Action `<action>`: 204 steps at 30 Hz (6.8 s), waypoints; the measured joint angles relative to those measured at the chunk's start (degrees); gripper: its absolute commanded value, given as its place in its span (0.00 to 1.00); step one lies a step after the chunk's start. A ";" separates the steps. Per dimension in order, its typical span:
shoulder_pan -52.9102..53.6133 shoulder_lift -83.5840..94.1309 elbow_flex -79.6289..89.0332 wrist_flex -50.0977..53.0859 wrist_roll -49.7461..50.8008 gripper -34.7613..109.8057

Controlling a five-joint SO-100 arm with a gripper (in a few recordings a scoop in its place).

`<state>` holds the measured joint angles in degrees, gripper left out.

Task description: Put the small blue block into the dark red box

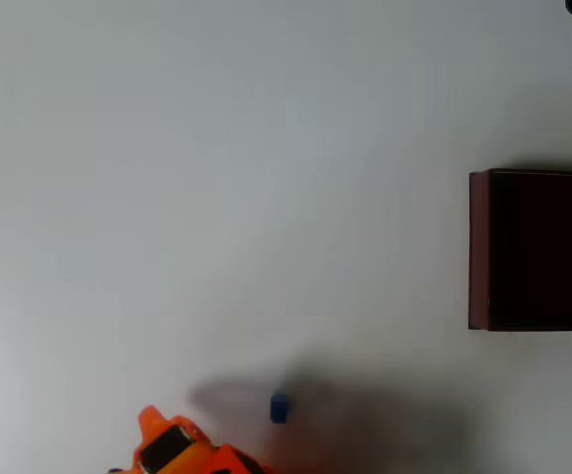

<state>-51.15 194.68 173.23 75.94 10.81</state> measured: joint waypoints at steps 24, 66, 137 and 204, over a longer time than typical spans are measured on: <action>-1.58 0.09 0.00 -0.18 3.52 0.24; -58.18 -64.42 -31.46 -28.74 78.13 0.24; 27.95 -47.20 -63.28 28.48 80.77 0.35; 36.83 -56.69 -22.59 5.98 92.55 0.41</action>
<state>-14.33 137.99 150.64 81.91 103.36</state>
